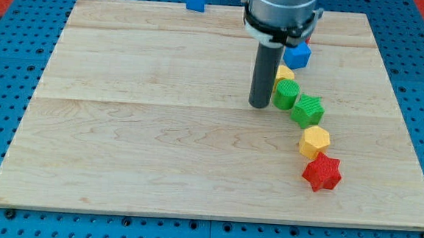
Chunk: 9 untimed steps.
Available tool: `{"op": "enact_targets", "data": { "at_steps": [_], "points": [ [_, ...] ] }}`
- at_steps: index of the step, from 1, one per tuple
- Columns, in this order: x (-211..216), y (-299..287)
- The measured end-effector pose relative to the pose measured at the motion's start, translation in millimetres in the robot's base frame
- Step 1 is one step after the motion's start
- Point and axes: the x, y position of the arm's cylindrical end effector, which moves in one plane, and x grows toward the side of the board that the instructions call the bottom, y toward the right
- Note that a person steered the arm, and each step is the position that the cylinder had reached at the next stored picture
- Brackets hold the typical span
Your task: Adjust the green blocks and the heart in a vertical line
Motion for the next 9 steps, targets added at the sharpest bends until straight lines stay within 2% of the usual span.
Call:
{"op": "enact_targets", "data": {
  "at_steps": [3,5,6,7,9],
  "points": [
    [-27.7,11.8],
    [-33.4,51.9],
    [-25.9,-7.3],
    [35.7,21.6],
    [8.7,29.2]
  ]
}}
